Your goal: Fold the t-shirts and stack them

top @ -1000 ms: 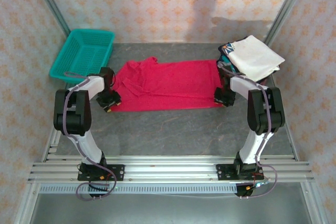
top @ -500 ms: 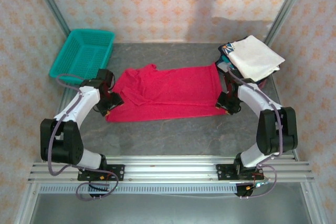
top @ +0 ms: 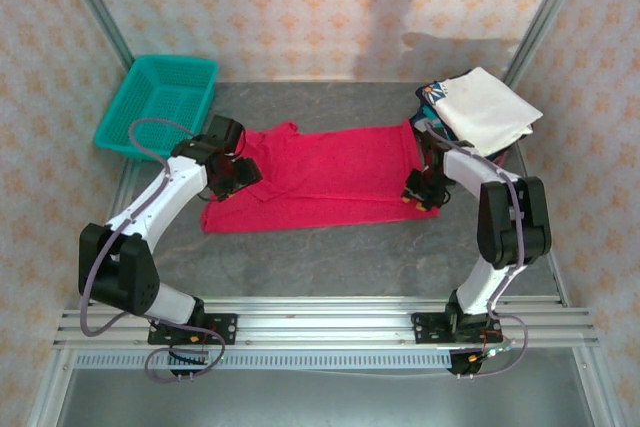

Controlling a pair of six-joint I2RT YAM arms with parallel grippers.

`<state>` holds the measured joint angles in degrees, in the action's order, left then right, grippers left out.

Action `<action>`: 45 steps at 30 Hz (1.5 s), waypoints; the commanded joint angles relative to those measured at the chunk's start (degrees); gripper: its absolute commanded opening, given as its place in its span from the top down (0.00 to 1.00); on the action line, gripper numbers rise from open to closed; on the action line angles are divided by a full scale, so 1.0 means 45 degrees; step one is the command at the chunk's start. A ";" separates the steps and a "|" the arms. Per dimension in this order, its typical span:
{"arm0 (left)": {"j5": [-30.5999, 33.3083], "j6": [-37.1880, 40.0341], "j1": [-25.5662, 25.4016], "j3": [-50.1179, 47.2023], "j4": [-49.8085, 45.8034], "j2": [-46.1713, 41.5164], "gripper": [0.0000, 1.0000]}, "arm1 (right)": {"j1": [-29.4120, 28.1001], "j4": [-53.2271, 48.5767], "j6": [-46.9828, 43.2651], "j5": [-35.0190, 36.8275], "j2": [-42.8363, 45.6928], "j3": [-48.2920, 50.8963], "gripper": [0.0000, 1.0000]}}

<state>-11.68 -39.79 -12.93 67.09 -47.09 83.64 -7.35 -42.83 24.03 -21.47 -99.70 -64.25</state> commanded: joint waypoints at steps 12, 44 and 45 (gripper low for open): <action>0.0826 -0.0122 -0.0066 -0.0667 -0.0287 -0.0826 0.38 | 0.0018 0.0464 0.0225 0.0842 -0.2063 -0.2272 0.89; -0.0554 -0.0969 -0.0584 -0.0160 0.1204 0.2190 0.39 | 0.0239 0.1802 -0.1786 -0.1662 0.1376 -0.0988 0.14; -0.0624 -0.1101 -0.0595 -0.0043 0.1312 0.2478 0.41 | 0.0194 0.1913 -0.1768 -0.1800 0.1558 -0.0691 0.14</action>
<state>-12.78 -42.04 -15.29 64.84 -44.07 92.73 -5.78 -34.92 18.35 -26.81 -94.26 -70.65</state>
